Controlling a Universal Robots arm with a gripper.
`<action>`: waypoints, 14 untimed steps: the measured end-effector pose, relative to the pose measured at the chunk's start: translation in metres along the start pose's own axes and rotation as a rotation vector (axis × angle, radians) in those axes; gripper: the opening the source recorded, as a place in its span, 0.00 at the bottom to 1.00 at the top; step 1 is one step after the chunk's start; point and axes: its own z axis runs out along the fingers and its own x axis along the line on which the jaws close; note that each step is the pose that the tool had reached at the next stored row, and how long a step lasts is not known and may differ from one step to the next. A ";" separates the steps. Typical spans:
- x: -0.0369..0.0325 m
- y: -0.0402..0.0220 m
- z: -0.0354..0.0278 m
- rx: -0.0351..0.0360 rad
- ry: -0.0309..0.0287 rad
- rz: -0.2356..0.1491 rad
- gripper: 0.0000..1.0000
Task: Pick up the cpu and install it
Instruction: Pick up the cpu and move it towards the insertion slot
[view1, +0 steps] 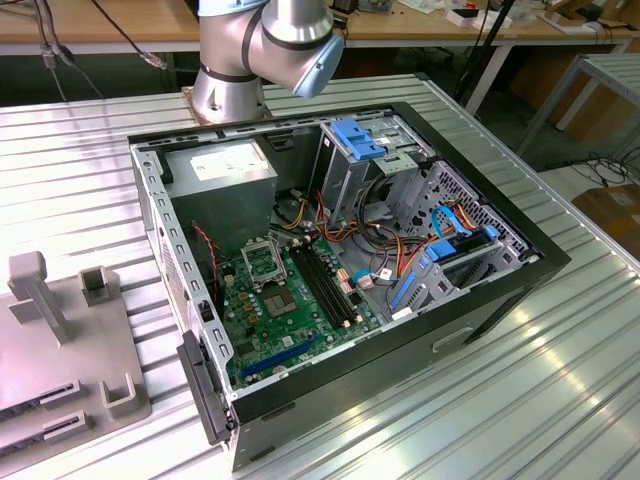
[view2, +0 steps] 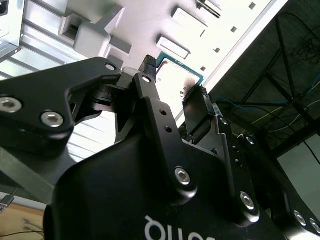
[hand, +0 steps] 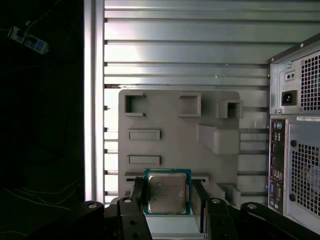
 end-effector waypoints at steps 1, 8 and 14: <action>-0.0004 0.0000 0.0000 0.0000 0.0000 0.000 0.47; -0.0047 0.0000 0.0000 0.0000 -0.0001 0.000 0.47; -0.0103 0.0000 -0.0002 0.0000 0.0000 0.000 0.47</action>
